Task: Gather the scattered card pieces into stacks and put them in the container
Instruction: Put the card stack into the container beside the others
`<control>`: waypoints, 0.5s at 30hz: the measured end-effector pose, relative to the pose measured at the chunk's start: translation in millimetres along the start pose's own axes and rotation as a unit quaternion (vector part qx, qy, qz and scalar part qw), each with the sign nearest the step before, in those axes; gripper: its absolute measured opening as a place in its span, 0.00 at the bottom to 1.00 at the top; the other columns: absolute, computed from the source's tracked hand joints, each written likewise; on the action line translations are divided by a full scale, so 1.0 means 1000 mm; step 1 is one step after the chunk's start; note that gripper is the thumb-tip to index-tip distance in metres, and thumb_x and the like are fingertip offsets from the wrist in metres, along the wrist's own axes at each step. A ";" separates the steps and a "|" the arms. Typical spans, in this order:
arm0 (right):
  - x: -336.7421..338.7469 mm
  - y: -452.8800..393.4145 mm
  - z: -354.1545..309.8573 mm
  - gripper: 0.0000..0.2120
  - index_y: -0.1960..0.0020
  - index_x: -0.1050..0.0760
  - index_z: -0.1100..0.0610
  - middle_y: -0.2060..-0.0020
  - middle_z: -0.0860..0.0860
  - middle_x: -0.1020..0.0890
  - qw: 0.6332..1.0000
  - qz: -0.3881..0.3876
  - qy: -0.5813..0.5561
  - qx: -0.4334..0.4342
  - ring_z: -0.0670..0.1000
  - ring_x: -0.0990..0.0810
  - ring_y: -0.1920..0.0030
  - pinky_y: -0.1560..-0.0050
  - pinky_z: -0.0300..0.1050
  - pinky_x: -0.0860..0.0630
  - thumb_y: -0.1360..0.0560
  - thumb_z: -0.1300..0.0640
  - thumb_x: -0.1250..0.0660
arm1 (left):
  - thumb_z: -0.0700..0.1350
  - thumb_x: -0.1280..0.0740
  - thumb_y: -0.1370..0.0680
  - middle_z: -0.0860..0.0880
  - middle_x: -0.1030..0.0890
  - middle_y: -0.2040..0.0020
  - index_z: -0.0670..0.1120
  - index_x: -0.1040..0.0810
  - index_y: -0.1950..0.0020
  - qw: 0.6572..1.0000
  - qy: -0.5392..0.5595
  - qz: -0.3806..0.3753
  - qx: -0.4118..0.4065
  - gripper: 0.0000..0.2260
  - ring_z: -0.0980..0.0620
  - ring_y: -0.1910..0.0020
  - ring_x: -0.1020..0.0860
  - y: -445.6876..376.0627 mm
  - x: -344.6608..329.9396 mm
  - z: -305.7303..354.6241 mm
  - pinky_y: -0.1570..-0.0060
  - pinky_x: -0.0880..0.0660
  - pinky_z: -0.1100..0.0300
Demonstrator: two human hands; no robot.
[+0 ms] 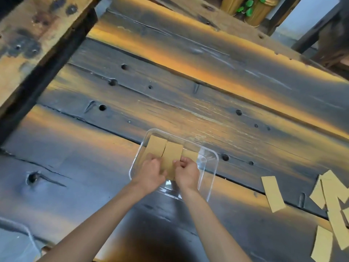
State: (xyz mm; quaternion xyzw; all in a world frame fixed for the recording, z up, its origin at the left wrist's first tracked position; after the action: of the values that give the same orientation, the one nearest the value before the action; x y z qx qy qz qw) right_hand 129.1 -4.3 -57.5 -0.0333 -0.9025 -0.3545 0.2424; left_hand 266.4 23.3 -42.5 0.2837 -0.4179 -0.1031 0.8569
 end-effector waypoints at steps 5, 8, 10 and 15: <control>-0.003 -0.001 -0.001 0.09 0.43 0.23 0.53 0.64 0.41 0.20 0.998 0.032 0.045 0.011 0.50 0.19 0.53 0.46 0.45 0.24 0.22 0.54 0.32 | 0.49 0.34 0.26 0.41 0.25 0.46 0.50 0.35 0.61 1.000 0.009 -0.002 -0.003 0.11 0.42 0.43 0.24 -0.005 -0.002 0.001 0.45 0.25 0.51; -0.004 -0.006 0.001 0.06 0.47 0.22 0.51 0.61 0.43 0.18 0.999 0.047 0.017 -0.004 0.50 0.17 0.52 0.46 0.46 0.23 0.23 0.53 0.29 | 0.48 0.34 0.26 0.44 0.27 0.57 0.53 0.40 0.67 1.000 0.023 0.012 -0.002 0.16 0.42 0.48 0.24 -0.007 0.004 0.002 0.53 0.28 0.55; -0.006 -0.008 0.003 0.04 0.51 0.23 0.49 0.62 0.42 0.19 0.998 0.056 0.005 -0.008 0.50 0.17 0.53 0.46 0.46 0.22 0.24 0.54 0.28 | 0.46 0.34 0.26 0.48 0.31 0.62 0.52 0.41 0.69 0.999 0.032 0.022 0.006 0.17 0.41 0.51 0.24 -0.008 0.011 0.003 0.59 0.35 0.57; -0.008 -0.005 0.002 0.10 0.46 0.20 0.52 0.61 0.44 0.18 0.997 0.069 -0.017 -0.017 0.49 0.18 0.54 0.46 0.45 0.22 0.25 0.52 0.26 | 0.53 0.40 0.24 0.45 0.26 0.42 0.45 0.22 0.44 0.998 0.008 0.062 -0.033 0.17 0.44 0.40 0.26 -0.007 0.019 0.001 0.41 0.27 0.54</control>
State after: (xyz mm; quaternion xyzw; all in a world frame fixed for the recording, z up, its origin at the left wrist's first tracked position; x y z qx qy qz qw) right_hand 134.0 -5.9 -65.5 -0.1056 -0.8960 -0.3515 0.2498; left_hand 278.4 9.3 -33.6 0.2300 -0.4243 -0.0616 0.8736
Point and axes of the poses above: each hand's wrist, its own y-axis away from the middle knuckle, its own x-axis out of the back of the hand, z = x × y, the point moved 3 cm from there along -y, towards the middle knuckle
